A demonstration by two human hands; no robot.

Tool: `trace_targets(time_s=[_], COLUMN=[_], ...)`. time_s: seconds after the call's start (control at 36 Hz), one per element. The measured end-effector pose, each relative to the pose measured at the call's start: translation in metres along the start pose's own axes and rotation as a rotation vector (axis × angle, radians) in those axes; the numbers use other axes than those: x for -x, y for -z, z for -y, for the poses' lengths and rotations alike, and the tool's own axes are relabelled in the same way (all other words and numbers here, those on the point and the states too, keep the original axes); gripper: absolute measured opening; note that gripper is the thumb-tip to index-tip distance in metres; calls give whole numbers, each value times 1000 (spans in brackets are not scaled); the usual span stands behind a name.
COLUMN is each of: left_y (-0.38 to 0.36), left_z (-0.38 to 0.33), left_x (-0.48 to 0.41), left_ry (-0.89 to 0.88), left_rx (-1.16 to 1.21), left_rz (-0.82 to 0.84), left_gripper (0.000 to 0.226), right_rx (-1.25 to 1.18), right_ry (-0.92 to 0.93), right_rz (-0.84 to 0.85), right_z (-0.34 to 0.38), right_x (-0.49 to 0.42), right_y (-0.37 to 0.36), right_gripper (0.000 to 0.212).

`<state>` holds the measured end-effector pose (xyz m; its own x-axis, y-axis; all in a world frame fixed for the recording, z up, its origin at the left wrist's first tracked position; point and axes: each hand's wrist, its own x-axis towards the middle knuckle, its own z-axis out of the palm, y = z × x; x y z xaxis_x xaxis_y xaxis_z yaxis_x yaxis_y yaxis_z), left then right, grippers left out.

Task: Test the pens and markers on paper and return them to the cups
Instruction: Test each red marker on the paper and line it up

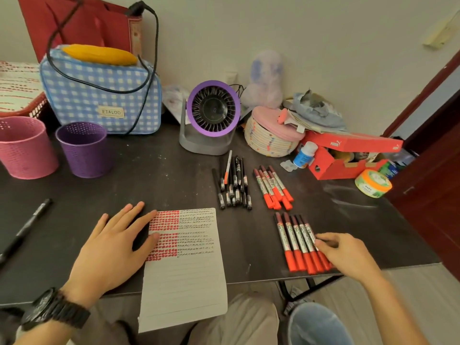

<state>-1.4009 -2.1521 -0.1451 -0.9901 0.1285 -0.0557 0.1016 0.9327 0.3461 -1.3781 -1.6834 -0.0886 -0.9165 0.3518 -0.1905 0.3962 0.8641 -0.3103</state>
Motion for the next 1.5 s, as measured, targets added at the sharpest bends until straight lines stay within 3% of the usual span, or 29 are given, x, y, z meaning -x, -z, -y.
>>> trace_targets(time_s=[0.17,0.36,0.56,0.86,1.14,1.31,1.5], left_y=[0,-2,-3,-2,-2,-5,-5], left_z=[0,1,2,0,0,0,2], left_x=[1,2,1,2,3,2,-1], left_ry=[4,-7,-10,-11,-19,-8,-6], left_rx=[11,9,9,5,-11,-18,26], left_rz=[-14,-36,-37,-48,-46,-52,-72], left_gripper=[78,74,73,74,73,76,72], right_rx=[53,137,215,144,110,35,-6], right_ry=[-20,-13,-37,-18,-24,-15,167], right_rz=[-80,-216,-254,-251,-263,-396,-381], right_z=[-1,-5,-1,4,11,17,74], right_x=[-1,0,5,15,22,7,-39], right_y=[-6,-17,-20,-31,-34,-30,-21], right_gripper=[25,4,17,38,35,30,22])
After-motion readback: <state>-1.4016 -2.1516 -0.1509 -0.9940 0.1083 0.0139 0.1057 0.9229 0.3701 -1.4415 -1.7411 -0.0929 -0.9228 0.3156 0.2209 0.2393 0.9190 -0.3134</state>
